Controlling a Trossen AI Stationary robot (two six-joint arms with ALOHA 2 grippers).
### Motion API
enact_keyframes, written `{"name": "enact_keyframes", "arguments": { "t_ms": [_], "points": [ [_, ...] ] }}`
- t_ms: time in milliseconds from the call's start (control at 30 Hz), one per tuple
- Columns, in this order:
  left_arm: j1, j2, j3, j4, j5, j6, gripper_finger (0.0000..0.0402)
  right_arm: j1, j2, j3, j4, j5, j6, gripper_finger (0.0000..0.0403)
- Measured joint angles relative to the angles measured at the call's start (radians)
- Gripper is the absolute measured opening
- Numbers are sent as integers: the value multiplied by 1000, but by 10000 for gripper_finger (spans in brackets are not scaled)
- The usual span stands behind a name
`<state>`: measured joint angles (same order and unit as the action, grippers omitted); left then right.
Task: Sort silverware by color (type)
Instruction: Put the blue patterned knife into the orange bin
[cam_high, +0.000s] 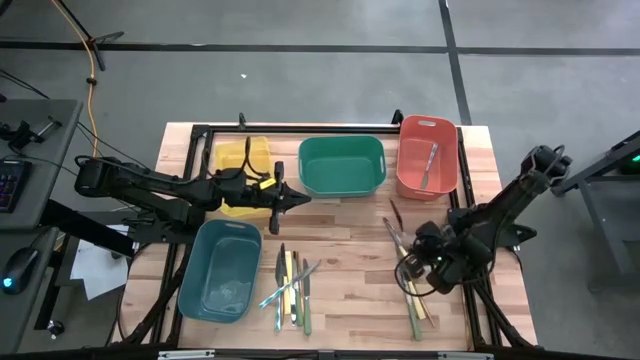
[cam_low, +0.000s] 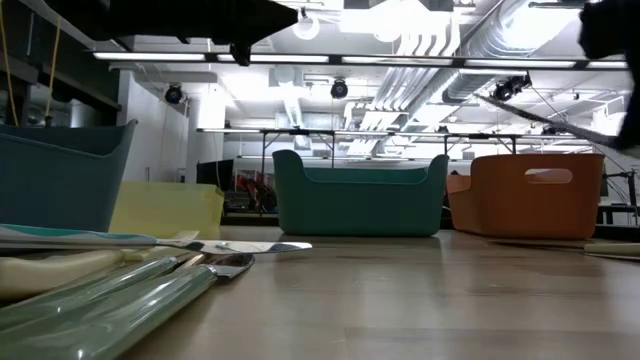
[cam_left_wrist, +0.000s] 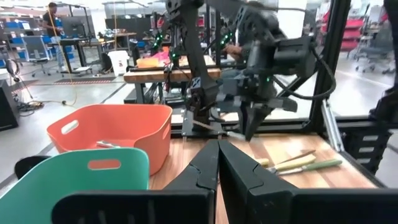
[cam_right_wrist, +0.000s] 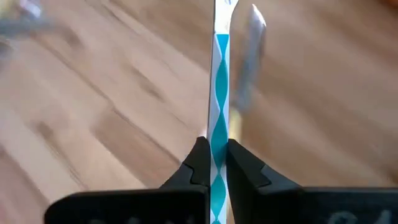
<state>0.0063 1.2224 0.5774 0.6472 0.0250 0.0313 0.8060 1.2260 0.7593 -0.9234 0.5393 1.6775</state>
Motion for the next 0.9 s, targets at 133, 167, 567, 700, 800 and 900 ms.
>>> {"name": "enact_keyframes", "arguments": {
  "t_ms": [133, 167, 567, 700, 800, 900],
  "points": [
    [0, 0, 0, 11, 19, -1, 3, -49, -2, -92, 281, 185, -164, 10],
    [0, 0, 0, 11, 19, -1, 3, -69, -2, -123, 378, 224, -237, 10],
    [1, 0, 0, 32, 7, 17, 3, -527, -1, -396, 1682, 55, -1440, 9],
    [1, 0, 0, 32, -33, 23, 3, -677, -2, -387, 1852, -174, -1645, 9],
    [1, 0, 0, 31, -68, 25, 3, -766, -2, -365, 1863, -317, -1682, 9],
    [1, 0, 0, 14, -105, 25, 3, -821, 8, -349, 1841, -404, -1678, 9]
  ]
}}
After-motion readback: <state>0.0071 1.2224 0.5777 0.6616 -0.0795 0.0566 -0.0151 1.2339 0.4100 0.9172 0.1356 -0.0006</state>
